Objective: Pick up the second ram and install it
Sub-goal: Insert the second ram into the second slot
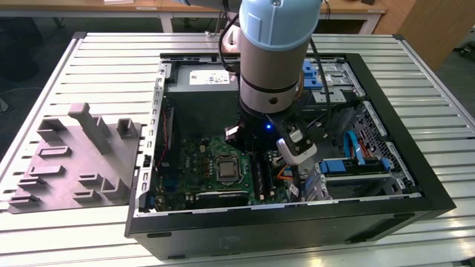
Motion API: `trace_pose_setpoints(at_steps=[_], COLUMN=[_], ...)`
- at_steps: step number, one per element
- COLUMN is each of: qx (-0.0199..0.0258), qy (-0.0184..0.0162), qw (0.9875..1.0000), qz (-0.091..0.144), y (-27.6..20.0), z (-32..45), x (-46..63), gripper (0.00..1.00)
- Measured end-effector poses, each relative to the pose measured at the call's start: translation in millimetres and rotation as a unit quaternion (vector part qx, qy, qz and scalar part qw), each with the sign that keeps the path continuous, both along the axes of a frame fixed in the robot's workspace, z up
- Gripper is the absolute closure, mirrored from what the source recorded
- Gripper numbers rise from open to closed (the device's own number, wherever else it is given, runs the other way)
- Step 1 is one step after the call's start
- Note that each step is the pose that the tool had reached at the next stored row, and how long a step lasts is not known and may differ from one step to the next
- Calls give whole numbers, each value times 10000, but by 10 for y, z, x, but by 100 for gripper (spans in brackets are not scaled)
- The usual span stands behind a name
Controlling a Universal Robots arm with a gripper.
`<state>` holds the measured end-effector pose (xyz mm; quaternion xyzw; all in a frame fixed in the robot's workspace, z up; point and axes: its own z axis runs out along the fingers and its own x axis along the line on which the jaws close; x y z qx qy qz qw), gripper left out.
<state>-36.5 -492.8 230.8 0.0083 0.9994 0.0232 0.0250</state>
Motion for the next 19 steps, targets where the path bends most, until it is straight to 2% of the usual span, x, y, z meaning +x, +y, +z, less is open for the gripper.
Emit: trace_pose_setpoints(at_steps=[3,19], qx=[-1,3], qy=[0,0], qw=[10000,10000], qz=[-82,-88], y=[-3,-3], z=[0,-37], x=[0,0], gripper=[89,89])
